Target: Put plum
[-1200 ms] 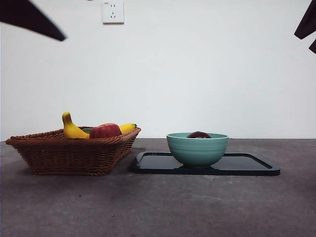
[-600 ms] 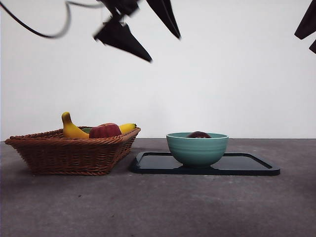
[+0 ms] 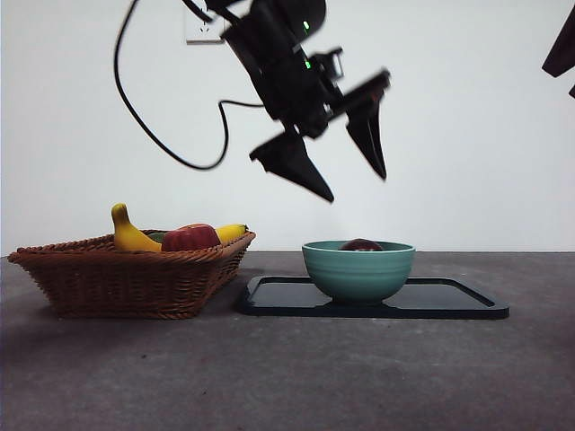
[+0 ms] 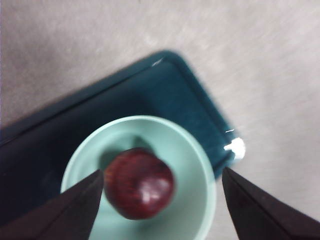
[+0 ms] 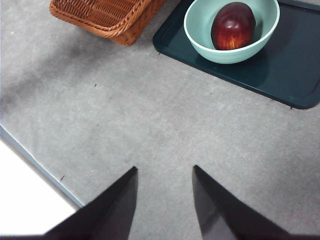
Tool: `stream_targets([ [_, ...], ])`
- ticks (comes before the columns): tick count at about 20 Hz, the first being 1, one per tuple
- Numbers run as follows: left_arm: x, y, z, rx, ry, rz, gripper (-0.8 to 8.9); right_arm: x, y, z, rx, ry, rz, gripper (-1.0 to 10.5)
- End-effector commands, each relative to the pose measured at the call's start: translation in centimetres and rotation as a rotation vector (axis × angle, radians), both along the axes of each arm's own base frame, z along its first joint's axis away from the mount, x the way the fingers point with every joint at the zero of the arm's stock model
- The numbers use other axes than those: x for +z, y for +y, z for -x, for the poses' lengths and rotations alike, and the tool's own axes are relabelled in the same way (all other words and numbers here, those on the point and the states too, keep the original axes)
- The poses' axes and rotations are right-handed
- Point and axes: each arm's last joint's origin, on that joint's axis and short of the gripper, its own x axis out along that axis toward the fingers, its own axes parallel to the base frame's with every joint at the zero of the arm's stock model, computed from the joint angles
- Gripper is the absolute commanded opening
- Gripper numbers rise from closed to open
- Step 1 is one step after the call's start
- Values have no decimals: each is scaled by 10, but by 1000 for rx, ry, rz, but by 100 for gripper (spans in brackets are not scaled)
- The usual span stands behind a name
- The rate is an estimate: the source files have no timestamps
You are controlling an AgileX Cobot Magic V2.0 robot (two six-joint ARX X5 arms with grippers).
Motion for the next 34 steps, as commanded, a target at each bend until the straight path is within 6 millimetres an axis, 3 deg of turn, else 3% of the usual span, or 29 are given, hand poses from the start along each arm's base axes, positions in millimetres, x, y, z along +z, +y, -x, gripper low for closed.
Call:
stream_targets([
  [1,-16,-15,-2,-49,-28,-52,371,2,1,-1,2,2,-8,176],
  [12,-56,-32,-2,-103,-20,-145,371,1,1,0,-1,8,-3,176],
  [34,-69,-35,-2,-140,-42,-220,366,1,1,0,-5,4,0,176],
])
